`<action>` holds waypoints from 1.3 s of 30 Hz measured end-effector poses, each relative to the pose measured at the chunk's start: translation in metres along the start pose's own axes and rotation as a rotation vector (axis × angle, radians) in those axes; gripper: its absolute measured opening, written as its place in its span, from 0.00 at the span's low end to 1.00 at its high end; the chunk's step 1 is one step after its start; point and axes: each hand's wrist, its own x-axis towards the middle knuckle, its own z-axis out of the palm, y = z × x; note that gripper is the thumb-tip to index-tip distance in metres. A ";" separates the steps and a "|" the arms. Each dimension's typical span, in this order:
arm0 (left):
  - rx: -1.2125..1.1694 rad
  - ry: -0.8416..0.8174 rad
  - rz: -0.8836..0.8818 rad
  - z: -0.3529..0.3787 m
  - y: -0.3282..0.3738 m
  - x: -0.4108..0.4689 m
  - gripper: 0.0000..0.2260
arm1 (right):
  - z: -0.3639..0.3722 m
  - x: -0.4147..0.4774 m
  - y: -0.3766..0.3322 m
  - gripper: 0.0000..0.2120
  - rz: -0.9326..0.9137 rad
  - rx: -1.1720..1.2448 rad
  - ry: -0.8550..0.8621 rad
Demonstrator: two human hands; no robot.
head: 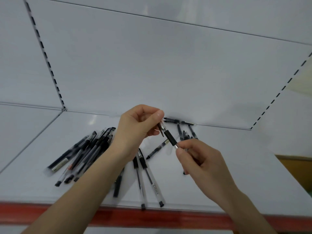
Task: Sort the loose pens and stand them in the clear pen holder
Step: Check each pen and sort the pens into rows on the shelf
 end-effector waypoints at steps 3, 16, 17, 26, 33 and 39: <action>0.030 0.034 0.078 0.004 -0.004 -0.009 0.02 | 0.003 -0.001 -0.002 0.10 0.006 0.050 0.001; 0.111 0.140 0.128 -0.013 -0.014 -0.025 0.03 | 0.020 -0.001 -0.001 0.08 0.080 0.021 -0.120; 0.115 0.152 0.106 -0.018 -0.015 -0.023 0.02 | 0.018 0.004 0.000 0.09 0.098 -0.005 -0.165; 0.882 0.242 0.070 -0.069 -0.028 -0.008 0.06 | 0.020 0.071 0.052 0.12 -0.158 -0.666 -0.343; 1.254 0.168 0.068 -0.076 -0.031 -0.002 0.09 | 0.033 0.099 0.074 0.11 -0.261 -0.829 -0.514; 1.308 0.122 0.107 -0.066 -0.029 0.011 0.10 | 0.007 0.091 0.055 0.06 -0.151 -0.224 -0.028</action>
